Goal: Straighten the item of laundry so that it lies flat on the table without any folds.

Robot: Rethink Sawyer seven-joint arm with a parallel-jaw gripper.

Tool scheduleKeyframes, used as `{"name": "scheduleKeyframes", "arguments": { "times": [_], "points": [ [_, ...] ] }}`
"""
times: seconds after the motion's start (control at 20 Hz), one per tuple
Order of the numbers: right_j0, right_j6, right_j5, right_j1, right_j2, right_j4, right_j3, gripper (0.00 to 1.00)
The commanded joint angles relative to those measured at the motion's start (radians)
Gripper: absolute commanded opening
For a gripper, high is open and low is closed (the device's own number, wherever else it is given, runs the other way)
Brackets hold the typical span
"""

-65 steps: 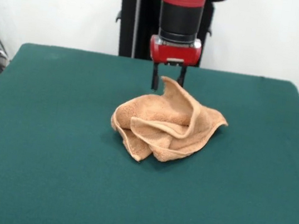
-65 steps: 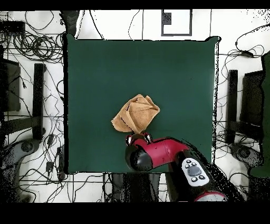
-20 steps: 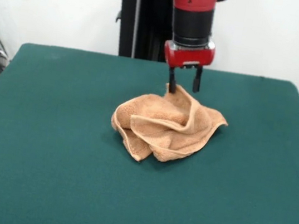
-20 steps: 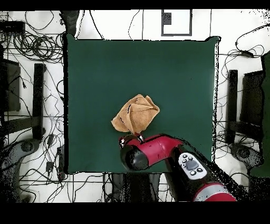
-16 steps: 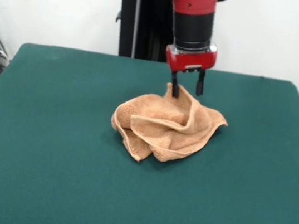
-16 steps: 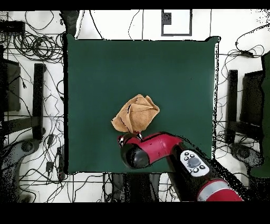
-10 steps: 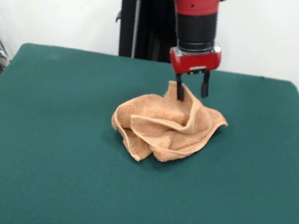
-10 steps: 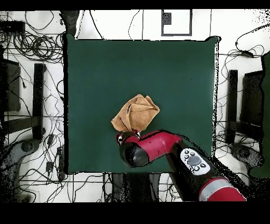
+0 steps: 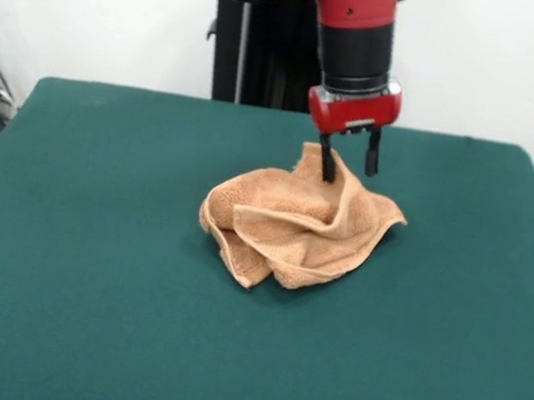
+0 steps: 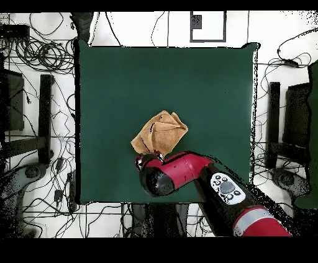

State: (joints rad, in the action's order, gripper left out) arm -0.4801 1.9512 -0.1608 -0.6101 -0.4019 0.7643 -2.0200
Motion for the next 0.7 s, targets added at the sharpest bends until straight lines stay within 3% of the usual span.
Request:
{"name": "scheduleKeyframes", "arguments": {
  "times": [0.05,0.35,0.7],
  "points": [
    [0.021,-0.136,-0.118,0.023,-0.103,0.061,0.083,1.00],
    [0.049,-0.177,-0.195,-0.024,-0.096,0.071,0.088,1.00],
    [0.041,-0.197,-0.237,-0.018,-0.118,0.078,0.094,1.00]
  ]
}}
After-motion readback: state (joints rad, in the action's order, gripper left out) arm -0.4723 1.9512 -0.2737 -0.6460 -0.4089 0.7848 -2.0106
